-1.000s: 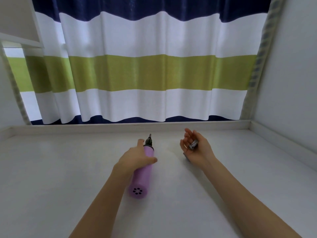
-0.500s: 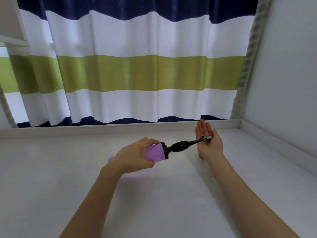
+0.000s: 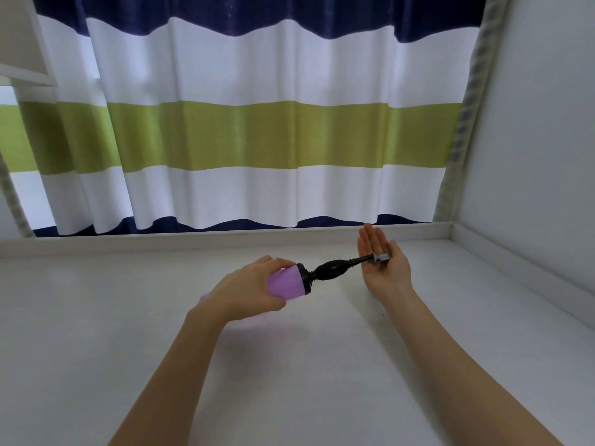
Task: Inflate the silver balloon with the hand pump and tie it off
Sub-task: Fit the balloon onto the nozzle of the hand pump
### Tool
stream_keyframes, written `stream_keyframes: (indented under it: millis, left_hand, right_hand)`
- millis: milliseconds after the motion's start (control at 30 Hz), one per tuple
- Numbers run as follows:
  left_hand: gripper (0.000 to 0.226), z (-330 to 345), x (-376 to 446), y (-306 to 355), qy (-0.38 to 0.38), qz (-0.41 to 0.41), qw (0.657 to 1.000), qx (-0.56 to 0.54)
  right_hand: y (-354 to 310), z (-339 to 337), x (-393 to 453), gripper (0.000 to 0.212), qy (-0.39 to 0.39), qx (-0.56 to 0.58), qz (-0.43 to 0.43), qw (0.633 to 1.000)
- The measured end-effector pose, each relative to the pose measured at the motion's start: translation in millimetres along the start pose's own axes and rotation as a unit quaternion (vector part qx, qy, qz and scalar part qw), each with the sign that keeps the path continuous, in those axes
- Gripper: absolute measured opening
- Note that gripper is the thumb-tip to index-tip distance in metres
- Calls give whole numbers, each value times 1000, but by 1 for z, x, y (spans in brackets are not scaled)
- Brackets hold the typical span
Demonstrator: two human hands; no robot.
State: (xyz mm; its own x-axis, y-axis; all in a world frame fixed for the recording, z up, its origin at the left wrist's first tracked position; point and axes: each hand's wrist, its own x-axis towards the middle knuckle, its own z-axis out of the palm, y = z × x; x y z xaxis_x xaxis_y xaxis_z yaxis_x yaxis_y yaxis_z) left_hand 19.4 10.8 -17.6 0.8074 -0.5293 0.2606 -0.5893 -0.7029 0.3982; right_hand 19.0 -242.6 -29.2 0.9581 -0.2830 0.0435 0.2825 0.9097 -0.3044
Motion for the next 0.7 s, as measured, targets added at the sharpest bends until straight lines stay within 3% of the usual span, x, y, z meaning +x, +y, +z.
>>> stream_keyframes:
  millis: [233, 467, 700]
  left_hand:
    - [59, 2, 0, 0, -8, 2, 1000, 5]
    - [59, 7, 1, 5, -3, 16, 1000, -7]
    - [64, 15, 4, 10, 2, 47, 999, -1]
  right_hand:
    - [6, -2, 0, 43, 3, -32, 8, 999]
    - [21, 2, -5, 41, -10, -137, 16, 990]
    - [32, 2, -10, 26, -29, -167, 60, 984]
